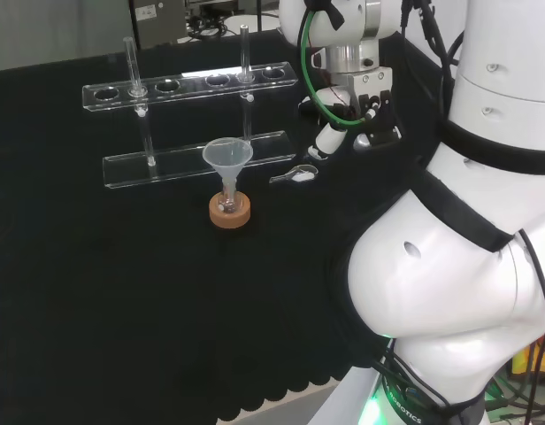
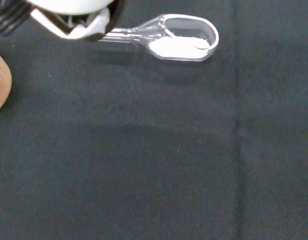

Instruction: Pick up the weighing funnel.

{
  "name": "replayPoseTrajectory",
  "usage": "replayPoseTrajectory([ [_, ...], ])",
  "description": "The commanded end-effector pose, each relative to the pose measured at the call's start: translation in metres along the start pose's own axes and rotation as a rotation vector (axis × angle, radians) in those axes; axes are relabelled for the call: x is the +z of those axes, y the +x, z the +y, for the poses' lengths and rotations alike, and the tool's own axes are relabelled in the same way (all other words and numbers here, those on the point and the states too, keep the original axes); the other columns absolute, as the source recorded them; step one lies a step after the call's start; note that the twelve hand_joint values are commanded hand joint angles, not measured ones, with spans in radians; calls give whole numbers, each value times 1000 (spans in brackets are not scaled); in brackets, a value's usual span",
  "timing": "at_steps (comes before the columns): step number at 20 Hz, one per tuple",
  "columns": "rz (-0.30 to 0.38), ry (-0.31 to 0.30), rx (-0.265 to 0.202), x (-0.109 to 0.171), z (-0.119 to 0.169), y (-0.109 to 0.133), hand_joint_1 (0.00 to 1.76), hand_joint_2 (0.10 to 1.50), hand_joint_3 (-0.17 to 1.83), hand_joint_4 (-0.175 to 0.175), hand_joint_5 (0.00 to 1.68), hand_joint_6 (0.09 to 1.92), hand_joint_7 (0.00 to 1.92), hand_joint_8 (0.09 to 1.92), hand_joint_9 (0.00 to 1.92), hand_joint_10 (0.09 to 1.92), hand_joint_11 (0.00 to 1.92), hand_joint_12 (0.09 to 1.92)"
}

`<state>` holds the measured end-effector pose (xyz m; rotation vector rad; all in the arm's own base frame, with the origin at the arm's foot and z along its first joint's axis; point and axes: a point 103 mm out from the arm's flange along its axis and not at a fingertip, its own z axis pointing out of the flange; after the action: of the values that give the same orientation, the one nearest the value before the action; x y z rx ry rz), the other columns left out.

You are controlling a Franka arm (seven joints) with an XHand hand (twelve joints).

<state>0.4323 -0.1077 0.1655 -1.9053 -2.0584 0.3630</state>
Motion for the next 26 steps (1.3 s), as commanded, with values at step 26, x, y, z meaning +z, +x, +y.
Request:
replayPoseTrajectory([
  [26,-28,23,-19,46,45,5,907,605,695,-57,489,87,324,679,486,640,267,1366],
])
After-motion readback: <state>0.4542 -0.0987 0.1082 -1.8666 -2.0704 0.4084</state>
